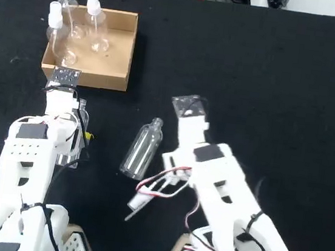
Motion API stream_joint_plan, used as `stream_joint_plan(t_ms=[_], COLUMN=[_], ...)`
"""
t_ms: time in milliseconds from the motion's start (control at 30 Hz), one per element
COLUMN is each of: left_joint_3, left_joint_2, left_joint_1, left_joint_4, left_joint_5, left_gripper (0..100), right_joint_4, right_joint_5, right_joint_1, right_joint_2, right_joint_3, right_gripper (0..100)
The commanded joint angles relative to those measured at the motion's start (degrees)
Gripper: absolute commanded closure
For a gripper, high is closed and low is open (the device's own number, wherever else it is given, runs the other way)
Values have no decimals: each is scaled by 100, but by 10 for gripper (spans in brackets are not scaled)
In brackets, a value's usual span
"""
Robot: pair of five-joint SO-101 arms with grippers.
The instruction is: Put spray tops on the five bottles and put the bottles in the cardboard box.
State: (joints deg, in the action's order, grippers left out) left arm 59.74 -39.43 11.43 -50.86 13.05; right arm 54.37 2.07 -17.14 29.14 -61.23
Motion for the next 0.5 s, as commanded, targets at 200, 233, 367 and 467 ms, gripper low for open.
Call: stream_joint_plan(t_ms=[200,233,367,467], left_joint_3=[-31,-31,-31,-48], left_joint_2=[-158,-158,-158,-158], left_joint_1=[75,66,66,84], left_joint_4=[97,97,105,105], left_joint_5=[-62,-62,-62,-62], left_gripper=[812,812,812,812], right_joint_4=[1310,1459,1644,1301], right_joint_5=[-651,-756,-457,-316], right_joint_1=[642,580,264,-255], right_joint_2=[57,57,57,57], right_joint_3=[1262,1305,1235,769], right_gripper=[812,812,812,811])
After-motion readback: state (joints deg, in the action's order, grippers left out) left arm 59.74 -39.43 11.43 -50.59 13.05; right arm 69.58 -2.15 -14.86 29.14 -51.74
